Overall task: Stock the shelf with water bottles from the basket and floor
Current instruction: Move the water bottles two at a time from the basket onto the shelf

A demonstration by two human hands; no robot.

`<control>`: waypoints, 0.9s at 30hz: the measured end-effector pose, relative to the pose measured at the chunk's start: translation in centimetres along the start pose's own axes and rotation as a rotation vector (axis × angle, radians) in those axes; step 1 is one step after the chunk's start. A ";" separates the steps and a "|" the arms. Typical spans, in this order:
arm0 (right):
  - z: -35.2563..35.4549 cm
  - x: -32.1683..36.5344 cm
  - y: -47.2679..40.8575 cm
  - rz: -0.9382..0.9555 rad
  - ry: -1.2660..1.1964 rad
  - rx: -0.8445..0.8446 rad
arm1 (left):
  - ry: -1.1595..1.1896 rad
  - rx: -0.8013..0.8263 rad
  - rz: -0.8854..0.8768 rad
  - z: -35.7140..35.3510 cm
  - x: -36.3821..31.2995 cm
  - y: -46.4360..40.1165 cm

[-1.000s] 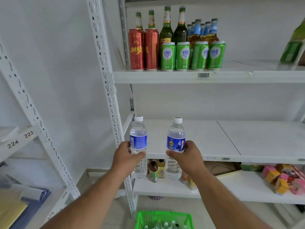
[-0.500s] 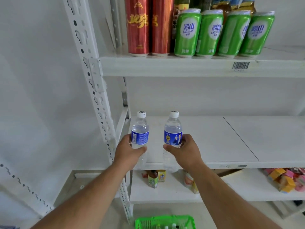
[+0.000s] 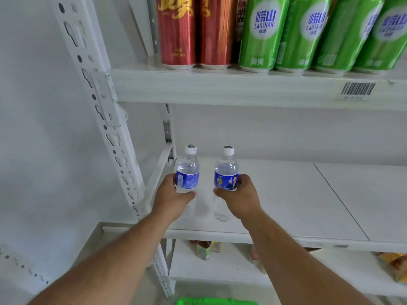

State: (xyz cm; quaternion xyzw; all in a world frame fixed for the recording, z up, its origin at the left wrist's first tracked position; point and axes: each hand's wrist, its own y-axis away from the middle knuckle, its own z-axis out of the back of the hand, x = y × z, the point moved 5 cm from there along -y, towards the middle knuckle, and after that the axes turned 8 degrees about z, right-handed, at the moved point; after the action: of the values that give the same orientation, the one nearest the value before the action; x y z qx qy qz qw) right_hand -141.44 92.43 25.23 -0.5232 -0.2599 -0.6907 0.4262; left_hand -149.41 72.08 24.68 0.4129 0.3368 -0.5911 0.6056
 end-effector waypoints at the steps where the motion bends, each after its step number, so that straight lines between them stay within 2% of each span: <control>1: -0.1 -0.3 -0.5 0.002 0.001 0.009 | 0.001 -0.009 -0.002 -0.2 0.0 -0.2; 8: -1.3 -1.6 -4.8 -0.001 0.003 0.020 | 0.056 -0.036 0.020 -1.8 -0.1 -3.5; 27: -10.0 -5.4 -20.9 0.083 0.072 -0.032 | 0.091 -0.069 -0.080 -7.9 0.7 -21.8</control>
State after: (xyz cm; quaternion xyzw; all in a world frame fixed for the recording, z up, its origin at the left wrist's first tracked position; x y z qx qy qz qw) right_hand -164.00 96.55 18.79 -0.5151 -0.2114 -0.6950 0.4549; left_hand -170.41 79.77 18.38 0.4045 0.4005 -0.5834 0.5793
